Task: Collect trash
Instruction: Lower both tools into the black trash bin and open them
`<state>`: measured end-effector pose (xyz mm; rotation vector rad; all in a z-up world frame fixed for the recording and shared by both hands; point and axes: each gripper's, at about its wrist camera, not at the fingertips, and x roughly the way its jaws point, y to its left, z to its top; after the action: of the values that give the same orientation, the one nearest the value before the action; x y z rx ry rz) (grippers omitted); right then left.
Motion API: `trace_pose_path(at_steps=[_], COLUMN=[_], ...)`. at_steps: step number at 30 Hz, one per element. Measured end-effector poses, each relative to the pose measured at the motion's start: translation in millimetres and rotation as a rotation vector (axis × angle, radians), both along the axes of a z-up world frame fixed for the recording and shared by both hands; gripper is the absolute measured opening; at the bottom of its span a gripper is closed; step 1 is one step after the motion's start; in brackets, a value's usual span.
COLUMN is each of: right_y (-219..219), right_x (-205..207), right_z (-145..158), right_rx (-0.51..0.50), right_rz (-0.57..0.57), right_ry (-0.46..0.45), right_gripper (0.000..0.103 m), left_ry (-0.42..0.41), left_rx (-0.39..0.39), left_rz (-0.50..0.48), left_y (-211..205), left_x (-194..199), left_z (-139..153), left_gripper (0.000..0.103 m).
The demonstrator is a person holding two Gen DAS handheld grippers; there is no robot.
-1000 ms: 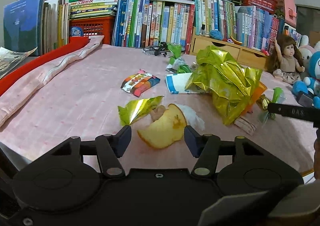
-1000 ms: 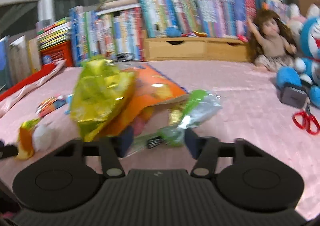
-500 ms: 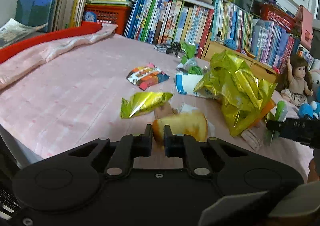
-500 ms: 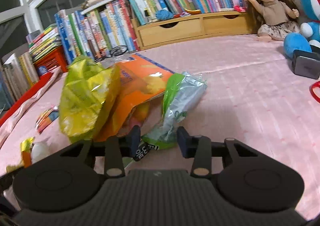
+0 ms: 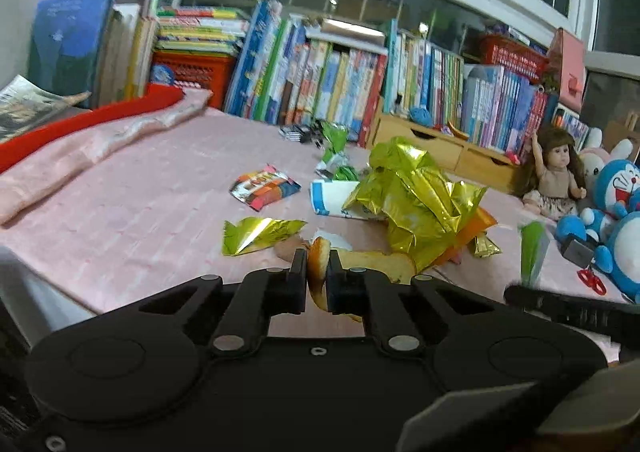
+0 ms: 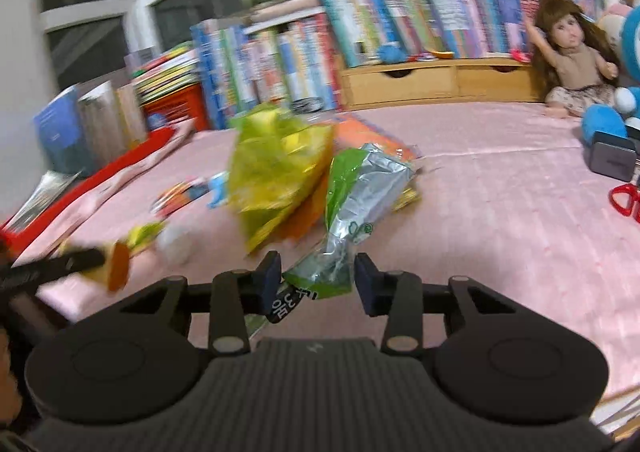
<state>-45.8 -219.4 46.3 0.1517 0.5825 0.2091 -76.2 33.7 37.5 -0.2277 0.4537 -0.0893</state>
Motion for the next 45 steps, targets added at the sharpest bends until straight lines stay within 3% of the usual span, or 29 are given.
trace_pose_path(at_steps=[5, 10, 16, 22, 27, 38, 42, 44, 45], right_y=[13.6, 26.4, 32.3, 38.9, 45.8, 48.5, 48.1, 48.1, 48.1], right_x=[-44.6, -80.3, -92.6, -89.8, -84.1, -81.1, -81.6, -81.6, -81.5], right_z=[-5.5, -24.4, -73.1, -119.9, -140.8, -149.3, -148.9, -150.4, -150.8], right_rx=[-0.012, -0.056, -0.095, -0.138, -0.168, -0.187, -0.184, -0.186, -0.184], right_rz=[0.108, 0.193, 0.217, 0.246, 0.271, 0.279, 0.284, 0.287, 0.289], right_ry=[0.030, 0.097, 0.246, 0.365, 0.417, 0.433, 0.435, 0.433, 0.433], right_gripper=[0.045, 0.045, 0.045, 0.045, 0.045, 0.049, 0.050, 0.060, 0.060], left_ry=[0.041, 0.131, 0.304, 0.456, 0.570, 0.621, 0.631, 0.630, 0.628], left_rx=[-0.029, 0.042, 0.102, 0.236, 0.259, 0.291, 0.291, 0.291, 0.292], left_rz=[-0.023, -0.107, -0.195, -0.238, -0.253, -0.267, -0.264, -0.262, -0.261], left_y=[7.4, 0.6, -22.2, -50.1, -59.1, -66.2, -65.6, -65.0, -65.2], left_x=[-39.1, -72.4, -85.5, -74.8, -63.7, -46.4, -43.5, -43.5, -43.7], left_z=[0.8, -15.1, -60.7, -114.3, -145.9, -152.7, -153.2, -153.9, -153.3], left_gripper=[0.008, 0.008, 0.008, 0.009, 0.009, 0.010, 0.016, 0.017, 0.018])
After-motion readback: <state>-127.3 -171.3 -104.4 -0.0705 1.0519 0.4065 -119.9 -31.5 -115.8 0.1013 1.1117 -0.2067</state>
